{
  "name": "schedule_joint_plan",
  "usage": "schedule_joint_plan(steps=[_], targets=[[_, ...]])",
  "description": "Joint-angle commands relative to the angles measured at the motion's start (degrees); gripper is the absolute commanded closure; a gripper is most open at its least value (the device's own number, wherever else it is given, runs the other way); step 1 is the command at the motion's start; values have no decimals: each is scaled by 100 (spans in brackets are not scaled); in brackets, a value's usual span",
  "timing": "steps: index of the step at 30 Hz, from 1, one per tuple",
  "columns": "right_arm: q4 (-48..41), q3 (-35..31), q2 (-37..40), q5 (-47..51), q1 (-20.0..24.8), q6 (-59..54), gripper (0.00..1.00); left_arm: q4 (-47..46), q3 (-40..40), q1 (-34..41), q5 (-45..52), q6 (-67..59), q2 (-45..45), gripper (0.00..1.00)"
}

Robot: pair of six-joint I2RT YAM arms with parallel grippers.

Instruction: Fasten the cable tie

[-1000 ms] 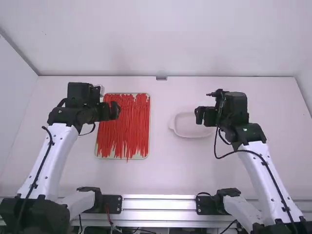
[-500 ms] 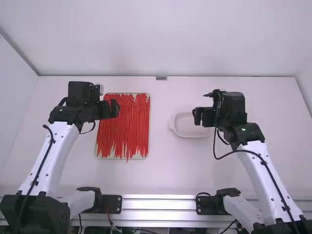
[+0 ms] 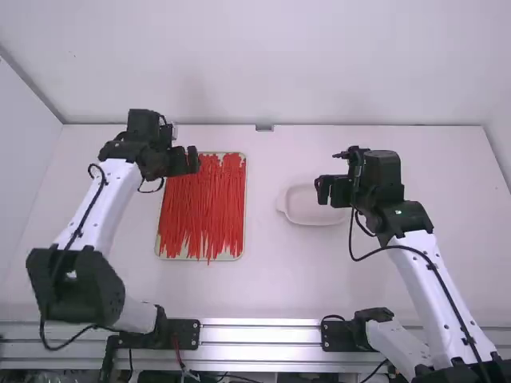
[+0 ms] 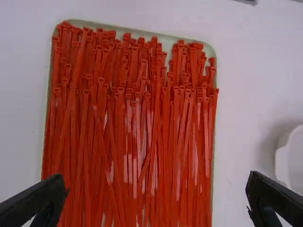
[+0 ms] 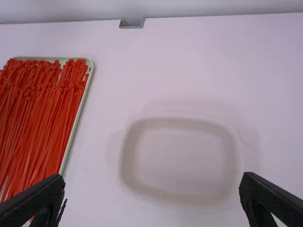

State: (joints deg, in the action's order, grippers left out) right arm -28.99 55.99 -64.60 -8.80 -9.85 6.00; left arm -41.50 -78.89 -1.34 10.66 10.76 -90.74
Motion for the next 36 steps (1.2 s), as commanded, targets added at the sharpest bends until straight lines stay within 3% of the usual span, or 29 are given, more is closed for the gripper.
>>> schedule_joint_plan(steps=[1, 6, 14, 23, 36], targets=[[7, 216, -28, -17, 15, 0, 2, -212, -492, -61, -308, 37, -525, 1], [2, 216, -28, -17, 15, -2, 2, -527, -1307, -57, -424, 26, -1510, 1], [-17, 212, -28, 24, 15, -2, 2, -376, -1718, -96, -424, 181, -2433, 1], [-20, 212, -28, 22, 13, 0, 2, -79, -1648, -52, -402, 201, -2822, 1], [-26, 212, -28, 0, -28, 2, 2, 1215, -645, -57, 26, 341, -2844, 4]])
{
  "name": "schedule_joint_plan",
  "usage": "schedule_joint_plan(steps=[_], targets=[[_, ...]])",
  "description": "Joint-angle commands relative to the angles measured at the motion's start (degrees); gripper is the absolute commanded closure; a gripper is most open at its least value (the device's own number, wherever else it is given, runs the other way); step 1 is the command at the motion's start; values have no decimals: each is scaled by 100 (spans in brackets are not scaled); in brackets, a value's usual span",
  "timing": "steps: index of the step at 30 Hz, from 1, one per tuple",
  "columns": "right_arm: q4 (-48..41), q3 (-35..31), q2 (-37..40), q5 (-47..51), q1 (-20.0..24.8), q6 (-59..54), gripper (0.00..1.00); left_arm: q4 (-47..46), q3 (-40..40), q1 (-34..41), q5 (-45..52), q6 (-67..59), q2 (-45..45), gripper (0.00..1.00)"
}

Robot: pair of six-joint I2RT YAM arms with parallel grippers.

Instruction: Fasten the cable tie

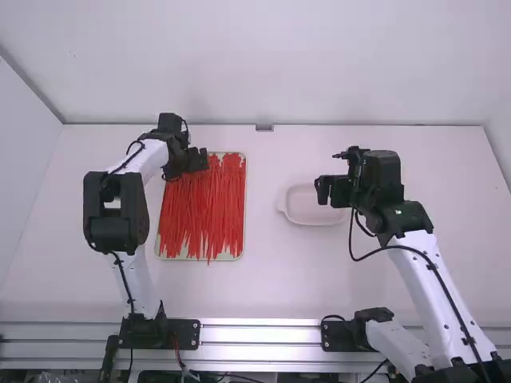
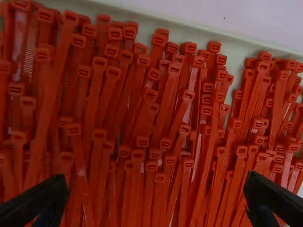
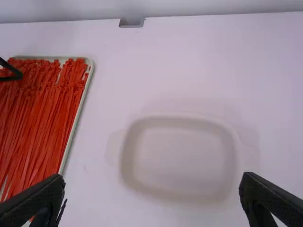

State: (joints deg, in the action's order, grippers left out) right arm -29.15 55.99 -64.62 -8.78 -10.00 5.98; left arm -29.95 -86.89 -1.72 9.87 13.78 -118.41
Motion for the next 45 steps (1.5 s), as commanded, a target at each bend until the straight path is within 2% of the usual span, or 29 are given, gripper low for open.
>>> schedule_joint_plan(steps=[1, 5, 10, 11, 15, 21, 25, 32, 45], targets=[[-17, 212, -26, -2, -13, 2, 2, 94, 181, -22, 103, 39, -76, 4], [-22, 212, -26, 0, -24, 7, 2, 221, 297, -28, 114, 35, -76, 6], [-26, 212, -26, -4, -13, 7, 2, 175, 297, 15, 122, 35, -76, 17], [-26, 212, -26, 0, -13, 7, 2, 177, 310, 35, 116, 37, -76, 22], [-26, 212, -26, -7, -17, 4, 2, 289, 411, 118, -22, 42, -76, 33], [-24, 212, -26, 0, -17, 2, 2, 514, 662, 186, -179, 146, -76, 41], [-22, 212, -26, -2, -17, 7, 2, 614, 748, 192, -177, 188, -76, 53], [-24, 212, -26, -22, -20, 2, 2, 581, 745, 227, -181, 188, -76, 64], [-26, 212, -26, -22, -17, 2, 2, 546, 748, 205, -201, 186, -76, 71]])
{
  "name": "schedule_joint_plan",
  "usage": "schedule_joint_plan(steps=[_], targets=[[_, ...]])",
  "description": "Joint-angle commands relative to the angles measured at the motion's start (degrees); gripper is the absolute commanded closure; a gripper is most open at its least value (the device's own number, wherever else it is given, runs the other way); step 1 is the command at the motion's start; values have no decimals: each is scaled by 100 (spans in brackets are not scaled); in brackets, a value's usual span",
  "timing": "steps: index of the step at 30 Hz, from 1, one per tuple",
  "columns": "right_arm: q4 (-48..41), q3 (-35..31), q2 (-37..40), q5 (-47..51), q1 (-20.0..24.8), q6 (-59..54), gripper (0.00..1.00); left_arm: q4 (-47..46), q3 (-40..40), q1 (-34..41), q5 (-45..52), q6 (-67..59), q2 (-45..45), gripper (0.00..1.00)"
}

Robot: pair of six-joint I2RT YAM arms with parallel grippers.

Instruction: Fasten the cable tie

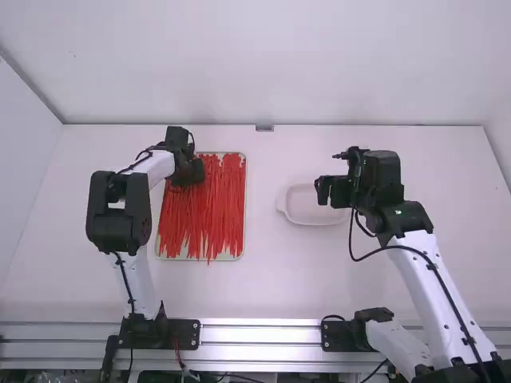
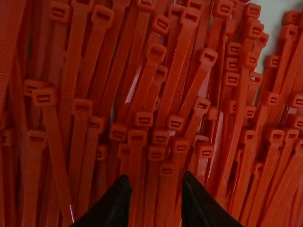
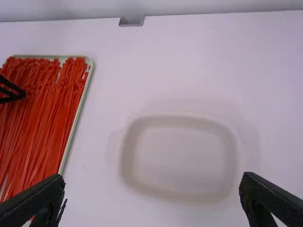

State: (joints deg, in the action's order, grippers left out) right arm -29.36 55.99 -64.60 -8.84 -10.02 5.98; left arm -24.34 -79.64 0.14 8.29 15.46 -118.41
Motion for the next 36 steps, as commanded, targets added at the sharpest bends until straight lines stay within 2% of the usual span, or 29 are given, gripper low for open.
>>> schedule_joint_plan(steps=[1, 26, 36], targets=[[-4, 212, -28, -17, -15, 4, 2, -22, 22, 35, -46, 17, -76, 71], [0, 212, -28, -17, -15, 4, 2, 256, 321, -13, -192, 20, -76, 72], [0, 212, -28, -13, -17, 22, 2, 323, 319, -13, -188, 22, -76, 83]])
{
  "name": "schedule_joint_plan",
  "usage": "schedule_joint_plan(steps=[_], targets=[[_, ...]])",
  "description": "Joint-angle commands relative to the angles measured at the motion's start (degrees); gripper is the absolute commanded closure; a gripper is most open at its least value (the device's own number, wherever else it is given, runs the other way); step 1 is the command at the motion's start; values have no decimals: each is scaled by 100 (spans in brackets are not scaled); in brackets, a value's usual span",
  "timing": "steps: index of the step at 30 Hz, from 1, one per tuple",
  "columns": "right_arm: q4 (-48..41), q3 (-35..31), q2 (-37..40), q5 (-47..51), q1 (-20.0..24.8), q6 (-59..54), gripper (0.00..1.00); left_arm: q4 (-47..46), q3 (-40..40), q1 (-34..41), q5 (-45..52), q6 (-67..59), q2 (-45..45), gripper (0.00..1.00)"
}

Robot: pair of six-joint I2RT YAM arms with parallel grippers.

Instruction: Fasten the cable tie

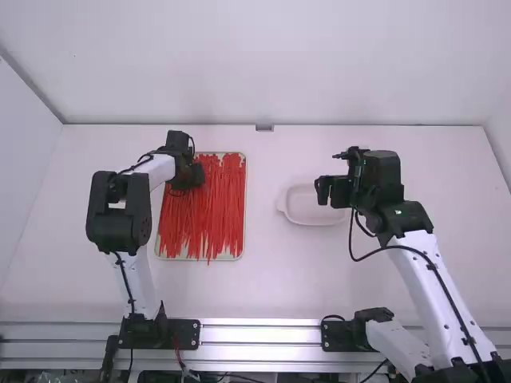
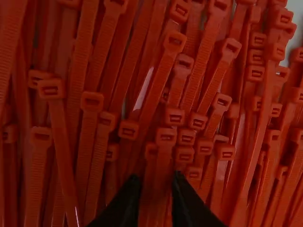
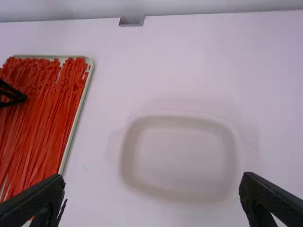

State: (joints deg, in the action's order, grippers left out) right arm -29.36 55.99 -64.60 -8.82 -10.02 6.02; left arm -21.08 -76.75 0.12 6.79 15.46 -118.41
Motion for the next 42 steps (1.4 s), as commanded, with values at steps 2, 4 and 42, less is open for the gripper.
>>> schedule_joint_plan(steps=[2, 4, 42], targets=[[0, 212, -28, -17, -17, 15, 2, 17, 31, -11, -42, 22, -76, 85], [7, 212, -28, -17, -15, 13, 2, 17, 31, -11, -42, 22, -76, 89], [17, 212, -28, -15, -15, -2, 2, -92, -140, -11, -173, 188, -74, 97]])
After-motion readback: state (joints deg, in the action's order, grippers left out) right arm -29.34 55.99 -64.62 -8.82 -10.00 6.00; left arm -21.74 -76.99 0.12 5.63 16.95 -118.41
